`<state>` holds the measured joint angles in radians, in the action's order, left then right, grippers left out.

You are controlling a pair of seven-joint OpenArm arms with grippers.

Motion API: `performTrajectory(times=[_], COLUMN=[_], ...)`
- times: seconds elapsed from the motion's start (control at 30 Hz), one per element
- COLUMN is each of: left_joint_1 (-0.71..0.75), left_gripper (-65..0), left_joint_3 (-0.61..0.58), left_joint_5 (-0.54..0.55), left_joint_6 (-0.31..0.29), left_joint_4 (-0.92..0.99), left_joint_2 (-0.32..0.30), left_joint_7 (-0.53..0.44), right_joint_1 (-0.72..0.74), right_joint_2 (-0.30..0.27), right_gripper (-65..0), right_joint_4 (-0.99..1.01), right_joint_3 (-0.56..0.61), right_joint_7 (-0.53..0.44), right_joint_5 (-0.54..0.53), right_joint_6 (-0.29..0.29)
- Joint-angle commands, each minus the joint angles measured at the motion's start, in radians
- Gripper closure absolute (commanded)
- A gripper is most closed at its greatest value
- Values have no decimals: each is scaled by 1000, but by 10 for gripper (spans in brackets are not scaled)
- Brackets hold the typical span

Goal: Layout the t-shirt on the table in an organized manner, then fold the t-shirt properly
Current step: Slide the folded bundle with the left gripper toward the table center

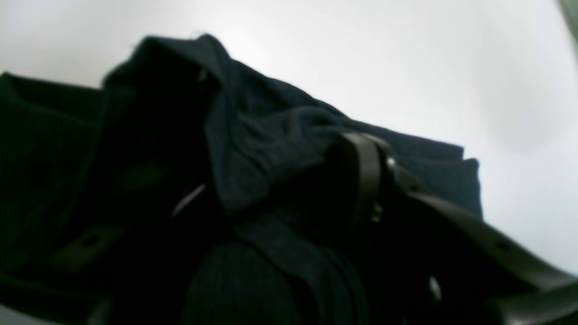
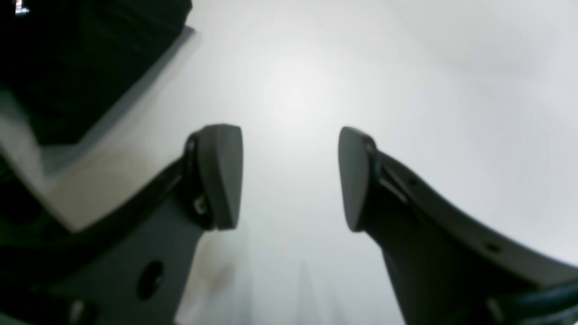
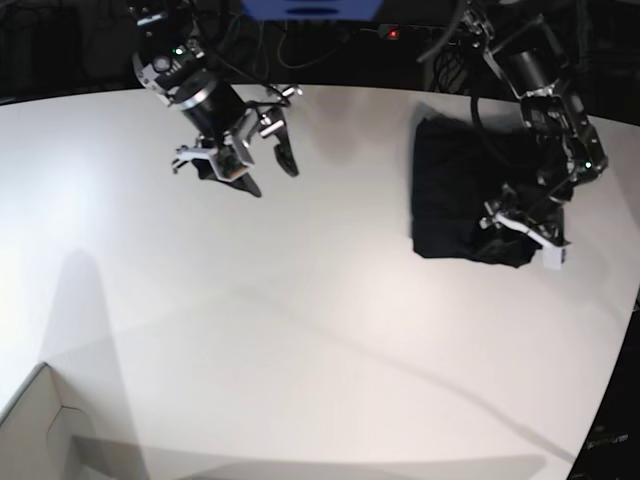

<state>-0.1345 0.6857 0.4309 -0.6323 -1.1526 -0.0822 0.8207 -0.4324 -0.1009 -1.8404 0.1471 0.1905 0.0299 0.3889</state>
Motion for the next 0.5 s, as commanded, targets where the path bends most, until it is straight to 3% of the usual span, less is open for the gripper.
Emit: performTrajectory(times=[0.0, 0.23, 0.33, 0.47], left_joint_1=[-20, -90, -90, -70], left_gripper=[-314, -315, -315, -316], left_joint_3=[-37, -206, -225, -231], left_joint_5=[-28, -25, -27, -31], left_joint_6=[9, 9, 9, 9], left_joint_4=[10, -42, -116, -195], left_joint_2=[2, 32, 34, 26], left_joint_7=[41, 50, 52, 130], right_joint_1=[2, 2, 2, 4], right_joint_2=[0, 0, 0, 0], right_gripper=[-307, -308, -308, -308], right_joint_4=[-17, -20, -22, -22], right_joint_3=[-7, -57, -70, -79], right_joint_7=[-27, -27, -27, -27], right_joint_5=[-11, -11, -11, -11], right_joint_6=[2, 2, 2, 2])
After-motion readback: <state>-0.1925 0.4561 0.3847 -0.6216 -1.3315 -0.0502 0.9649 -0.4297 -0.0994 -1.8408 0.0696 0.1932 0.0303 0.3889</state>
